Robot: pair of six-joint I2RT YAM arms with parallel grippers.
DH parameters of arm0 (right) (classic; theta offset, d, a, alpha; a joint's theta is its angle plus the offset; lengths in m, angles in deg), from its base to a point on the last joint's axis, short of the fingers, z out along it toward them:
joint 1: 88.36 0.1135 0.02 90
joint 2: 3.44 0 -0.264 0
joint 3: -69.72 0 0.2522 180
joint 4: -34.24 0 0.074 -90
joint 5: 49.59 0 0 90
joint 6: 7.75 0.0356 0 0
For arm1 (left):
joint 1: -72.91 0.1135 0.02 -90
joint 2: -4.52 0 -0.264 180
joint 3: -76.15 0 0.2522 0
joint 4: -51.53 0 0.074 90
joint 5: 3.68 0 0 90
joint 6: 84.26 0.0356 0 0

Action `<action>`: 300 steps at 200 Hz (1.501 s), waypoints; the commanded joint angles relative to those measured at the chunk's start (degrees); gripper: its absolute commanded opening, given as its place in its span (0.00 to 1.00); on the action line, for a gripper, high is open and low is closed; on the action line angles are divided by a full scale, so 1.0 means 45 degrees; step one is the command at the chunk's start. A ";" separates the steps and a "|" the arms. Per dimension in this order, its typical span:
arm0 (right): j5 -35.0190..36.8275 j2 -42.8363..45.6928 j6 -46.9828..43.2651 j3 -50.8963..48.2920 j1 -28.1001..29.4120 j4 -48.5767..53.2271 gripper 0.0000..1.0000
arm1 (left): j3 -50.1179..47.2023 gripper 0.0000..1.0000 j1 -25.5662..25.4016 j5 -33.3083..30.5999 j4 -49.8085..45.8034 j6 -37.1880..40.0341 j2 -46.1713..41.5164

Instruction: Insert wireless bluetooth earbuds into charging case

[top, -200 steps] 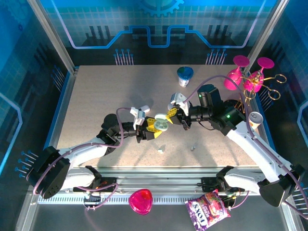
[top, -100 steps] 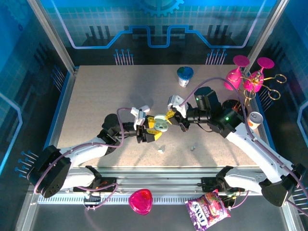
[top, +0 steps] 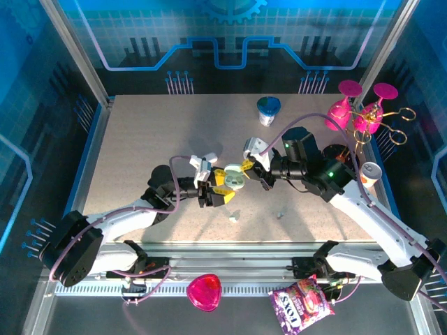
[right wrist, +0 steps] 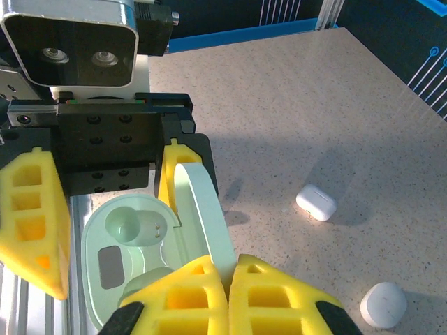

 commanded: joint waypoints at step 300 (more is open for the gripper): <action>0.0152 -0.0142 -0.0314 0.0516 0.0535 0.0293 0.00 | 0.0249 0.46 -0.0047 -0.0025 0.0563 -0.0127 -0.0021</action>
